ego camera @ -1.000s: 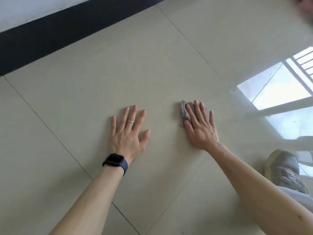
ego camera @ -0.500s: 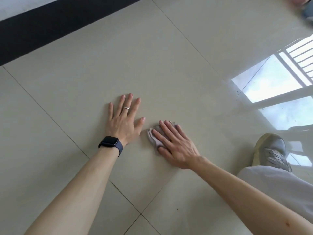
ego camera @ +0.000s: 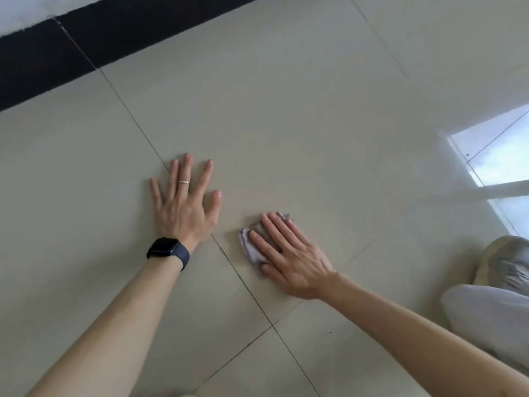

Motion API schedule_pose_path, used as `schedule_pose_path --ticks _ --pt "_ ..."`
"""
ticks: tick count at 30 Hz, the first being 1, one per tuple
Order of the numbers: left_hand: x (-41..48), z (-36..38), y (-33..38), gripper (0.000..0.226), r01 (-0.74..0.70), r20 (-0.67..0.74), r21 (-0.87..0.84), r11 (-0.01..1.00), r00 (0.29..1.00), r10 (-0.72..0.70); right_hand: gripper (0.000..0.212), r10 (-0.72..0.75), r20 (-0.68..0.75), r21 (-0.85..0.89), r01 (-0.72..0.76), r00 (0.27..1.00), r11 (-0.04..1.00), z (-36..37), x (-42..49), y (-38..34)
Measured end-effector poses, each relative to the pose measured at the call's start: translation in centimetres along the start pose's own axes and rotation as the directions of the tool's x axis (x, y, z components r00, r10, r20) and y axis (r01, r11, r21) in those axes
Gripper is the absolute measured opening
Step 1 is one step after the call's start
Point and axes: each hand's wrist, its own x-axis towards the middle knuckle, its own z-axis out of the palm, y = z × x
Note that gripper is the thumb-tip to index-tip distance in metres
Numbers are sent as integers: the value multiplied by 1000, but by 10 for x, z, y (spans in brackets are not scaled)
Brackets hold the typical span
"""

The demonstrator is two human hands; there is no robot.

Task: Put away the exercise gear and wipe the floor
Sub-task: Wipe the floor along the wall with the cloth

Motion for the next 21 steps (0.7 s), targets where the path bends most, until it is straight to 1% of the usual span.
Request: schedule_pose_path --ticks 1,2,3,4,5,6,7,8,9,10,11,12,13,14,15,16,17,18,19,20,21 --pt "-1 1 0 61 -3 -5 9 1000 1000 3 60 -56 26 -51 58 998 997 -5 3 22" --pt "-2 2 0 61 -3 -10 14 1000 1000 4 59 -15 27 -87 18 1000 996 -9 10 44" --pt "-3 2 0 61 -2 -14 11 1000 1000 2 59 127 7 -85 -126 992 988 -13 18 66" --pt "-3 2 1 61 -3 -16 8 1000 1000 3 60 328 -30 -55 -329 944 943 -16 26 83" --pt "-3 2 1 61 -2 -16 5 1000 1000 2 63 539 -50 8 -539 841 842 -18 35 92" --pt "-3 2 2 61 -1 -13 -1 1000 1000 1 65 707 -59 91 -701 705 707 -16 45 90" --pt "-3 1 2 61 -2 -10 -4 1000 1000 2 67 814 -59 160 -799 578 579 -12 55 78" --pt "-2 0 2 61 -7 -8 -2 1000 1000 7 68 863 -65 195 -842 500 503 -8 66 58" --pt "-3 -1 2 61 -16 -10 5 1000 1000 16 69 861 -80 207 -836 503 508 -3 73 34" --pt "-2 -3 1 60 -24 -17 16 1000 1000 25 68 793 -99 195 -769 601 608 0 78 10" --pt "0 -6 -2 60 -35 -17 21 999 999 36 65 654 -104 154 -637 749 755 2 79 -10" --pt "4 -10 -6 60 -50 -17 19 999 999 51 62 453 -101 98 -444 886 891 4 77 -20" --pt "9 -13 -11 60 -65 -15 18 998 998 65 59 245 -81 54 -242 966 969 2 75 -18" --pt "13 -16 -18 60 -67 -14 18 998 998 68 58 83 -61 34 -81 995 996 -4 76 -3" --pt "19 -19 -26 60 -48 -21 19 999 999 48 57 -5 -41 4 5 999 1000 -10 81 19" --pt "24 -23 -35 61 -14 -29 19 1000 999 15 57 -7 -42 -44 5 999 999 -14 89 43" --pt "32 -26 -45 62 21 -34 21 1000 999 -21 58 80 -64 -71 -85 995 994 -17 99 66" --pt "40 -30 -56 63 54 -33 31 998 998 -53 59 247 -88 -58 -252 965 966 -22 112 89" --pt "48 -33 -67 64 82 -27 46 996 996 -81 61 456 -102 -8 -459 884 889 -27 124 106" --pt "57 -36 -78 65 107 -21 63 992 994 -106 62 651 -94 69 -648 753 759 -32 139 118" --pt "65 -39 -88 66 132 -13 79 988 991 -132 63 793 -64 151 -780 606 608 -34 154 120"
